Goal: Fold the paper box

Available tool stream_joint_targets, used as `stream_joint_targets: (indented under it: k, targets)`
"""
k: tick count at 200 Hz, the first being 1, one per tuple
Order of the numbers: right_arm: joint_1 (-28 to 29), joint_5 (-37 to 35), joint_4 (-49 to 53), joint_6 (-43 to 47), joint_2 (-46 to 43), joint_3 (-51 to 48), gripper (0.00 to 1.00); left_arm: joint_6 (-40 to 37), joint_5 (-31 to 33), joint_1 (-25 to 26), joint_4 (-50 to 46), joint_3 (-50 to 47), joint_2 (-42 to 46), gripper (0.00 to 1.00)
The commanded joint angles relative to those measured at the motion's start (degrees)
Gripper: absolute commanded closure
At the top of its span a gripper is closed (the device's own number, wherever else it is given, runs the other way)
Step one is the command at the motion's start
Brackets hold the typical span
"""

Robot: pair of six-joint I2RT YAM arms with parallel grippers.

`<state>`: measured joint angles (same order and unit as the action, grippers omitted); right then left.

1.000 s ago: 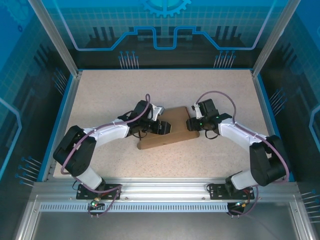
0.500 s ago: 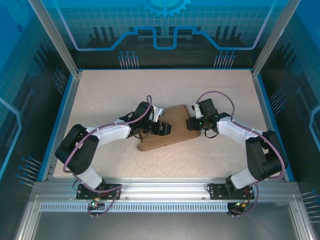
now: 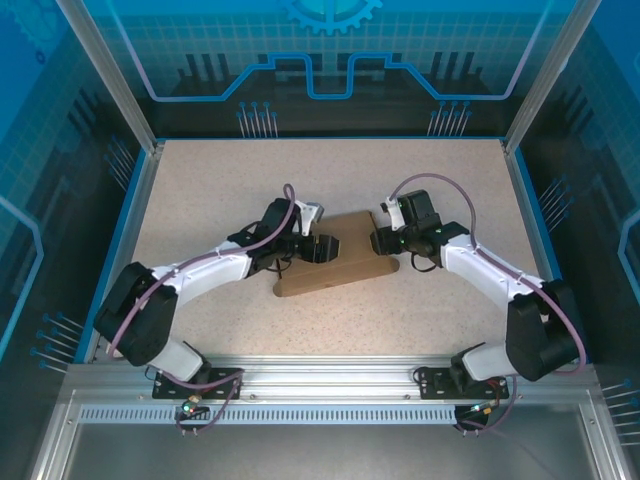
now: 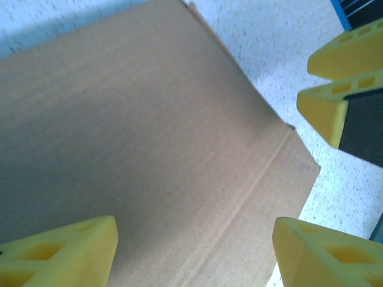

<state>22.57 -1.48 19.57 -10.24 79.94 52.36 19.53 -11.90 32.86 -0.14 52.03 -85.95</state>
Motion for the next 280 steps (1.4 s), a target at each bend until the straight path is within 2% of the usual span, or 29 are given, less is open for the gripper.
stream_joint_targets:
  k: [1, 72, 102, 132, 172, 213, 251, 280]
  targets:
    - [0.7, -1.3, 2.3, 1.3, -1.9, 1.3, 0.39, -1.7, 4.1, -1.1, -0.8, -0.9, 2.8, 0.28]
    - [1.5, 2.6, 3.1, -0.9, -2.2, -0.2, 0.34, -0.5, 5.0, -6.9, -2.3, -4.8, 6.7, 0.25]
    - [5.2, 1.8, 4.2, -1.0, -1.5, 0.0, 0.34, -0.2, 4.1, -10.0, -2.4, -4.8, 5.7, 0.24]
    - [8.3, 0.4, 7.5, -0.1, -1.8, 1.2, 0.33, -1.6, 4.3, -12.9, -4.4, -0.9, 0.8, 0.23]
    - [11.6, 4.7, 11.2, 0.7, -3.1, 1.1, 0.33, -5.5, 0.5, -15.6, -10.8, 9.5, -10.2, 0.22]
    - [14.8, 12.3, 15.1, 0.6, -6.3, -0.8, 0.34, -11.0, -3.1, -15.7, -17.8, 18.5, -18.3, 0.22]
    - [16.4, 19.9, 12.1, -2.5, -6.0, -6.1, 0.34, -13.7, -6.7, -15.7, -20.9, 22.0, -22.1, 0.22]
    - [15.8, 21.8, 9.6, -1.9, -1.4, -5.9, 0.35, -14.6, -8.8, -15.8, -22.6, 22.8, -22.6, 0.22]
